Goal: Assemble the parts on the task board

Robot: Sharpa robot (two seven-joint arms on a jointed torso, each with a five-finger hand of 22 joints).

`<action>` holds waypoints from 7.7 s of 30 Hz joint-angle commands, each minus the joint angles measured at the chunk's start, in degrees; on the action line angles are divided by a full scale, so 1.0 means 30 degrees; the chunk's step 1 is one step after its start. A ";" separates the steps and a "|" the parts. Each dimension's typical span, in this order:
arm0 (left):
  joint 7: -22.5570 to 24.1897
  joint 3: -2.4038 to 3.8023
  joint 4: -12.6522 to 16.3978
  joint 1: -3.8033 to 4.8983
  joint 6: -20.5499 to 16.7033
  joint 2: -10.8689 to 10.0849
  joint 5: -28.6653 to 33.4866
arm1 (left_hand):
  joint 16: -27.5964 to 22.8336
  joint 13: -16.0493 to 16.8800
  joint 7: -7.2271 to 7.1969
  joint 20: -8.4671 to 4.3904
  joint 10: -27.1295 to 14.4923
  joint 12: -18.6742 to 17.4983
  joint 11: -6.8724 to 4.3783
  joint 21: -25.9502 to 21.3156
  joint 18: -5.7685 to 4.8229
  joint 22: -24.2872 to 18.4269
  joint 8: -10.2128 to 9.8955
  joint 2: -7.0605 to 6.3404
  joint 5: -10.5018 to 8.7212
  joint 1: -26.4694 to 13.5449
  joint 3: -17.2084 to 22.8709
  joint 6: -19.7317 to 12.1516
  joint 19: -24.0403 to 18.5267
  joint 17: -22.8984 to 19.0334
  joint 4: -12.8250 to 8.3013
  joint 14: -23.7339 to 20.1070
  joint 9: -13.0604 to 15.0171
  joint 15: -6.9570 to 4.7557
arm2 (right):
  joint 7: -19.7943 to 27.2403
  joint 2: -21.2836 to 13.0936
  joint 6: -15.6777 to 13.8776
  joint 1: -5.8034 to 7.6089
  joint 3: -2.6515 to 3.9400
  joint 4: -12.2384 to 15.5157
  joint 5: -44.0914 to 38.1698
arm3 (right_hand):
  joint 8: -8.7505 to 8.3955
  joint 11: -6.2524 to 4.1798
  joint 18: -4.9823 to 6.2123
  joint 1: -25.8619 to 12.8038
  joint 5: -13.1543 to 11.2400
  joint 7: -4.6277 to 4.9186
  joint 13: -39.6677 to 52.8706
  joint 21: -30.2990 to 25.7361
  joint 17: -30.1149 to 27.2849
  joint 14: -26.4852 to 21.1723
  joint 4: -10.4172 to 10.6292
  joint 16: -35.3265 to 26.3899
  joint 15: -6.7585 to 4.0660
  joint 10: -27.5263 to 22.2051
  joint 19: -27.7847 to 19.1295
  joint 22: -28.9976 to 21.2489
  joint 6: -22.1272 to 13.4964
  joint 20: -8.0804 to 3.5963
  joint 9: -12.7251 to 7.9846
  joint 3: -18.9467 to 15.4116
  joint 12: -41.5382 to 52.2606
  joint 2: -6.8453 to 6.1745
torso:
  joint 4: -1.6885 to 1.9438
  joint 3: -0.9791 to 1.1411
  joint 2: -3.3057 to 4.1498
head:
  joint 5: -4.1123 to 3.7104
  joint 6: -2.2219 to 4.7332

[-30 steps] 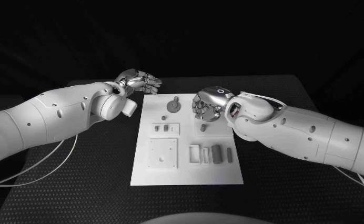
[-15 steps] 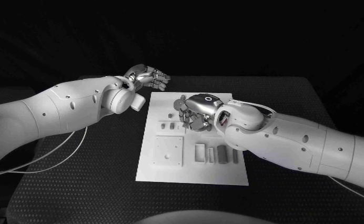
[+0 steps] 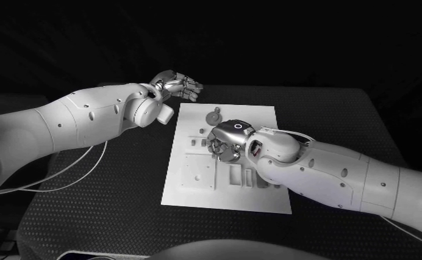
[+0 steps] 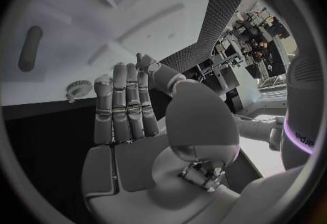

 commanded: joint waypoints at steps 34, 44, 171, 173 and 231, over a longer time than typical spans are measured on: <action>0.0102 0.0016 -0.0021 0.0039 0.0288 0.0122 0.0095 | -0.0153 -0.0067 0.0021 0.0030 -0.0118 0.0110 -0.0022 0.0069 0.0195 0.0034 0.0120 -0.0099 0.0018 -0.0098 0.0035 -0.0140 -0.0115 0.0087 0.0148 0.0096 -0.0037 0.0003 | 0.0381 0.0919 0.0318 -0.0715 -0.0434 -0.0861 -0.0838 | -0.0005 0.0020 0.1656 -0.0160 0.0114 0.0090 0.0118 -0.0099 0.0049 0.0138 0.0052 -0.0154 0.0006 0.0020 0.0044 0.0127 -0.0060 -0.0179 0.0101 0.0087 -0.0109 0.0176 | -0.0011 -0.0003 0.0003 | 0.0366 -0.0252; 0.0101 0.0016 -0.0014 0.0039 0.0279 0.0121 0.0095 | -0.0167 -0.0076 0.0022 0.0031 -0.0120 0.0116 -0.0021 0.0068 0.0195 0.0037 0.0127 -0.0098 0.0018 -0.0102 0.0035 -0.0145 -0.0116 0.0103 0.0157 0.0099 -0.0038 0.0003 | 0.0391 0.1038 0.0297 -0.0783 -0.0535 -0.1061 -0.0847 | -0.0012 0.0024 0.1656 -0.0177 0.0114 0.0094 0.0146 -0.0121 0.0053 0.0145 0.0053 -0.0178 0.0007 0.0013 0.0055 0.0108 -0.0074 -0.0182 0.0122 0.0094 -0.0127 0.0188 | -0.0008 0.0001 0.0004 | 0.0380 -0.0297; 0.0176 0.0010 -0.0095 0.0039 0.0249 -0.0152 0.0100 | -0.0345 -0.0196 0.0033 0.0028 -0.0108 0.0220 -0.0032 0.0058 0.0200 0.0081 0.0229 -0.0114 0.0016 -0.0046 0.0064 -0.0206 -0.0117 0.0347 0.0185 0.0163 -0.0070 -0.0003 | 0.2077 -0.1967 -0.2107 0.0728 0.0353 0.1383 0.3062 | -0.1682 0.0899 0.1656 -0.1907 0.0110 0.1228 0.0235 -0.0137 0.0757 0.0053 0.0159 -0.0520 0.0137 -0.1462 0.0439 0.0077 -0.2532 -0.0260 -0.0512 -0.0798 -0.1658 -0.0643 | -0.0100 0.0003 -0.0037 | -0.0029 -0.0053; 0.0187 0.0010 -0.0175 0.0039 0.0242 -0.0150 0.0109 | -0.0347 -0.0197 0.0030 0.0028 -0.0106 0.0223 -0.0033 0.0059 0.0200 0.0082 0.0234 -0.0117 0.0015 -0.0045 0.0063 -0.0202 -0.0116 0.0350 0.0184 0.0166 -0.0069 -0.0004 | 0.2051 -0.2637 -0.1647 0.1218 0.0591 0.1676 0.3427 | -0.1707 0.0922 0.1656 -0.2139 0.0110 0.1248 0.0230 -0.0097 0.0791 0.0123 0.0181 -0.0505 0.0119 -0.1529 0.0505 0.0089 -0.2576 -0.0289 -0.0531 -0.0877 -0.1721 -0.0641 | -0.0125 0.0010 -0.0057 | -0.0032 0.0013; 0.0198 0.0008 -0.0268 0.0035 0.0387 -0.0094 0.0128 | -0.0403 -0.0235 0.0025 0.0029 -0.0113 0.0248 -0.0033 0.0057 0.0192 0.0096 0.0267 -0.0110 0.0009 -0.0073 0.0042 -0.0207 -0.0111 0.0421 0.0202 0.0180 -0.0083 -0.0004 | 0.0475 -0.2628 0.1087 0.1092 -0.0614 -0.1154 -0.0290 | -0.1105 0.0720 0.1656 -0.1967 0.0113 0.0838 0.0232 0.0143 0.1298 0.0428 0.0206 -0.0718 -0.0021 -0.1207 0.0556 0.0244 -0.1693 -0.0521 -0.0435 -0.0430 -0.1262 0.1288 | -0.0049 0.0005 -0.0011 | -0.0153 0.0079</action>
